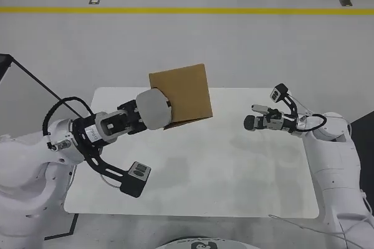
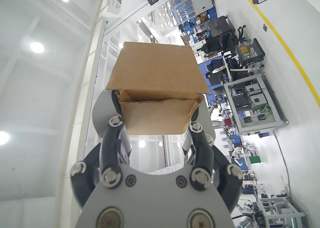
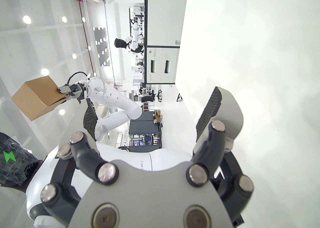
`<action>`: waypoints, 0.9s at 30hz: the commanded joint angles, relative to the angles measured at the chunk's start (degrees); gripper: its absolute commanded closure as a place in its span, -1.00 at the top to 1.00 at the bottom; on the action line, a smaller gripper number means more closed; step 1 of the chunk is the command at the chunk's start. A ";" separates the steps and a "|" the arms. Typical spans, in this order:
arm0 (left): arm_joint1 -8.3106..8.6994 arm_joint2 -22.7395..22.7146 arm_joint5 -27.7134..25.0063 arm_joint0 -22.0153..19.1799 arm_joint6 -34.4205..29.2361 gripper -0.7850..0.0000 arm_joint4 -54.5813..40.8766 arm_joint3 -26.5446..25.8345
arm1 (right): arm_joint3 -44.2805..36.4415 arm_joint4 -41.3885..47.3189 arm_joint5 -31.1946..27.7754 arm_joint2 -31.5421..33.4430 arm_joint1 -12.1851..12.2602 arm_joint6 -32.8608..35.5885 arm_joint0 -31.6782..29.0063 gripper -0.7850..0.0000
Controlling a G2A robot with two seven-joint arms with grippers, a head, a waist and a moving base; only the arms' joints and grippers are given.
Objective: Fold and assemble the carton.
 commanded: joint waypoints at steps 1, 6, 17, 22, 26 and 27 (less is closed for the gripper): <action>0.07 0.06 0.62 0.06 -0.18 -1.00 0.48 0.00 | 0.00 0.00 0.00 0.00 0.00 0.00 0.00 1.00; 0.24 0.07 2.84 0.16 -0.48 -1.00 1.65 0.00 | 0.00 0.00 0.00 0.00 0.00 0.00 0.00 1.00; -0.28 0.96 -17.87 4.46 -4.07 -1.00 -32.02 6.05 | 0.00 0.00 0.00 0.00 0.00 0.00 0.00 1.00; -0.10 -0.81 -17.71 3.57 -7.62 -1.00 -30.30 3.30 | 0.00 0.00 0.00 0.00 0.00 0.00 0.00 1.00; -0.10 -0.81 -17.71 3.57 -7.62 -1.00 -30.30 3.30 | 0.00 0.00 0.00 0.00 0.00 0.00 0.00 1.00; -0.15 -0.81 -17.72 3.92 -8.73 -1.00 -30.75 3.87 | 0.00 0.00 0.00 0.00 0.00 0.00 0.00 1.00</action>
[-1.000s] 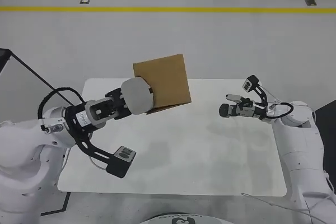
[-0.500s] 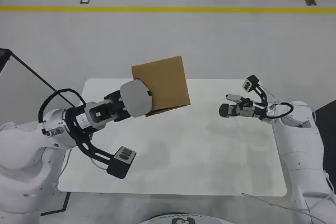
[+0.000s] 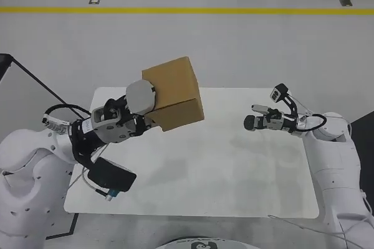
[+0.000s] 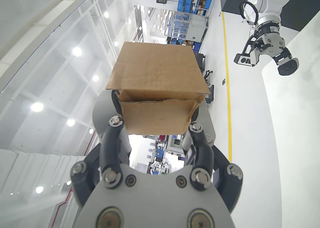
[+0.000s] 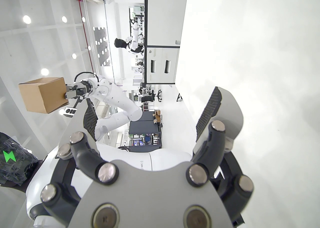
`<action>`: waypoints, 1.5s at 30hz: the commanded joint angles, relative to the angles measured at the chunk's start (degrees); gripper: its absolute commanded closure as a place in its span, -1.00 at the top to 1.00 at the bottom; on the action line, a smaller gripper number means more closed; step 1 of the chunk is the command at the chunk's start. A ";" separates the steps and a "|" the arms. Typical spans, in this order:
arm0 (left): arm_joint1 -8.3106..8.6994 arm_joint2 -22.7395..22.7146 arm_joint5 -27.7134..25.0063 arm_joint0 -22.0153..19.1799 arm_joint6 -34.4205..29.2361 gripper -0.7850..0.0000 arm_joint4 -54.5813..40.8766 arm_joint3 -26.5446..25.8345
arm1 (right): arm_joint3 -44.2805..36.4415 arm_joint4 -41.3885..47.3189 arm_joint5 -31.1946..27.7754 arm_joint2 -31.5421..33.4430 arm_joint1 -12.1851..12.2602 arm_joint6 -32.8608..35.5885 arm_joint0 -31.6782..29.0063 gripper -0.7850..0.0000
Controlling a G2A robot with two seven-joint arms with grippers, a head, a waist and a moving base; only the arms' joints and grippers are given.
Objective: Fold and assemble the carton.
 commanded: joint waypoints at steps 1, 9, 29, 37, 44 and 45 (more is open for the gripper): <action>-0.13 0.29 -0.19 0.72 -1.89 -1.00 -2.34 0.63 | 0.00 0.00 0.00 0.00 0.00 0.00 0.00 1.00; -1.26 2.08 -1.91 3.54 -5.59 -1.00 -29.78 3.68 | 0.00 0.00 0.00 0.00 0.00 0.00 0.00 1.00; -2.24 7.25 -2.83 6.07 -2.27 -1.00 -48.05 6.88 | 0.00 0.00 0.00 0.00 0.00 0.00 0.00 1.00; -2.74 9.62 -5.54 8.54 2.53 -1.00 -53.48 8.68 | 0.00 0.00 0.00 0.00 0.00 0.00 0.00 1.00; -3.18 11.04 -6.69 9.15 4.35 -1.00 -56.14 9.56 | 0.00 0.00 0.00 0.00 0.00 0.00 0.00 1.00; -3.23 11.14 -6.71 9.12 4.42 -1.00 -56.07 9.63 | 0.00 0.00 0.00 0.00 0.00 0.00 0.00 1.00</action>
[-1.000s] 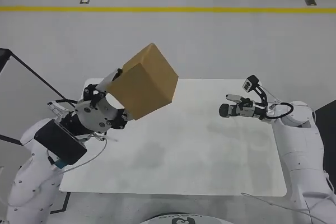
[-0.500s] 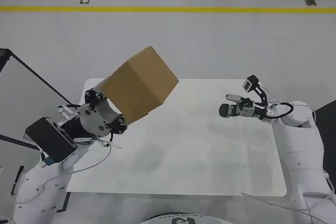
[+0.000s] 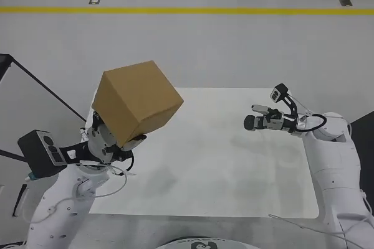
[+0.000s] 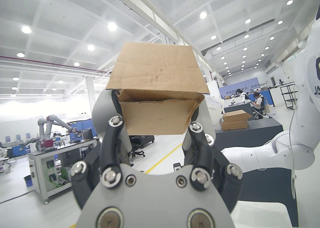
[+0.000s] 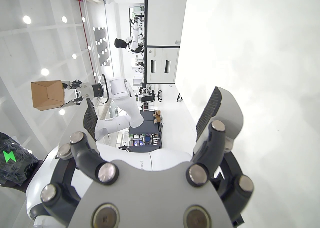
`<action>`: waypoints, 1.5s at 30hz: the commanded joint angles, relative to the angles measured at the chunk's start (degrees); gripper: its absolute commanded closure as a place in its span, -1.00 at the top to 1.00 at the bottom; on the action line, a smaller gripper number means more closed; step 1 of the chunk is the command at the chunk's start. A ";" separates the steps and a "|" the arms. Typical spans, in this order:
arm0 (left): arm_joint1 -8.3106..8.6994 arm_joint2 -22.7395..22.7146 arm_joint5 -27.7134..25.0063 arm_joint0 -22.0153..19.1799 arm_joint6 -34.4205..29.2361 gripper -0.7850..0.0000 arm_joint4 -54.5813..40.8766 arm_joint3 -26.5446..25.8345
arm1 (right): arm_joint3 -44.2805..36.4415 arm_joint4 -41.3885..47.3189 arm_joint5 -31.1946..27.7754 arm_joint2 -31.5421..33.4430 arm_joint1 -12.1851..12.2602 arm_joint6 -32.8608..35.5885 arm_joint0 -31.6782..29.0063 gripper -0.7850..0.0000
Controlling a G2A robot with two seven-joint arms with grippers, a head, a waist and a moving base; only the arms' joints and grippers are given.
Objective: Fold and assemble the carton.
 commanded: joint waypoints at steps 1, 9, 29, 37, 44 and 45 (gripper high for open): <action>-0.10 0.33 -0.22 -0.01 0.16 -1.00 0.04 0.07 | 0.00 0.00 0.00 0.00 0.00 0.00 0.00 1.00; -0.29 -0.46 1.85 -0.15 -4.05 -1.00 3.68 1.41 | 0.00 0.00 0.00 0.00 0.00 0.00 0.00 1.00; 0.40 -7.65 2.55 -0.52 -21.83 -1.00 9.62 -5.22 | 0.00 0.00 0.00 0.00 0.00 0.00 0.00 1.00; 0.91 -9.63 -0.76 -3.29 -36.46 -1.00 12.23 -10.75 | 0.00 0.00 0.00 0.00 0.00 0.00 0.00 1.00; 1.06 -10.92 -2.58 -4.01 -40.24 -1.00 8.76 -11.91 | 0.00 0.00 0.00 0.00 0.00 0.00 0.00 1.00; 1.09 -11.20 -2.88 -4.06 -40.76 -1.00 7.96 -12.03 | 0.00 0.00 0.00 0.00 0.00 0.00 0.00 1.00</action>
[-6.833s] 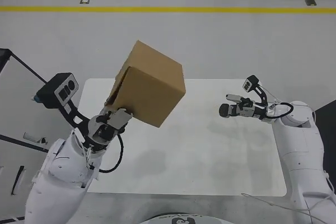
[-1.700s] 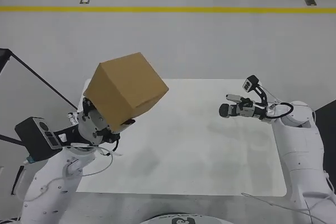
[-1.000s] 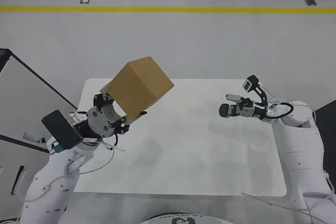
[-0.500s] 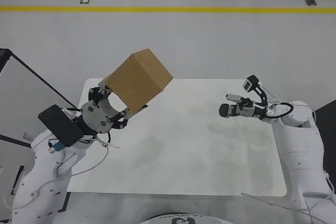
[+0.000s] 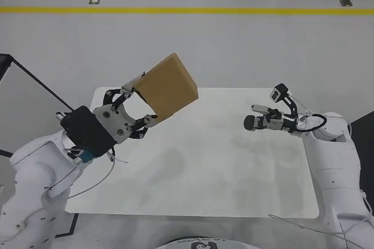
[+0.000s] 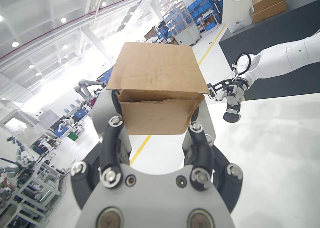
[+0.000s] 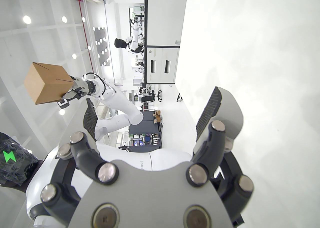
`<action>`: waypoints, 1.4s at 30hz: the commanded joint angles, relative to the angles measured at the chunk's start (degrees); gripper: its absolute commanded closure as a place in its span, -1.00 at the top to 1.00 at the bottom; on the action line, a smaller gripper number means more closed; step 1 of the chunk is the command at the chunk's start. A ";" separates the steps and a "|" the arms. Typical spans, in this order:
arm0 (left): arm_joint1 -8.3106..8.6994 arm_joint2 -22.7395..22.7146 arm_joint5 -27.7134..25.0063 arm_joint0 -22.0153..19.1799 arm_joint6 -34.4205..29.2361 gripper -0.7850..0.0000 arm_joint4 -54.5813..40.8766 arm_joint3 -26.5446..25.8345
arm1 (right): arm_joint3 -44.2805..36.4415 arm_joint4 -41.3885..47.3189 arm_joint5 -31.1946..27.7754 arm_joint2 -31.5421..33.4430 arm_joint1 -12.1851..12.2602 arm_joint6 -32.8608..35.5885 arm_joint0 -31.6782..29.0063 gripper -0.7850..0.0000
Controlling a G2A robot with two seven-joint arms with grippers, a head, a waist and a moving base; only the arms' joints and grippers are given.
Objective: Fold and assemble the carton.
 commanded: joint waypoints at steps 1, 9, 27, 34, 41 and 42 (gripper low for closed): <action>0.05 -0.54 -0.53 0.01 -1.22 -1.00 -1.64 -0.11 | 0.00 0.00 0.00 0.00 0.00 0.00 0.00 1.00; -0.04 -0.08 -0.25 1.70 -5.44 -1.00 -11.65 1.07 | 0.00 0.00 0.00 0.00 0.00 0.00 0.00 1.00; 0.06 0.65 15.26 1.45 -28.94 -1.00 -63.29 4.21 | 0.00 0.00 0.00 0.00 0.00 0.00 0.00 1.00; 0.11 0.20 15.09 0.92 -29.81 -1.00 -64.25 3.95 | 0.00 0.00 0.00 0.00 0.00 0.00 0.00 1.00; -0.32 2.55 21.55 2.60 -30.63 -1.00 -80.51 4.51 | 0.00 0.00 0.00 0.00 0.00 0.00 0.00 1.00; -0.35 2.79 22.90 2.75 -31.81 -1.00 -84.61 4.59 | 0.00 0.00 0.00 0.00 0.00 0.00 0.00 1.00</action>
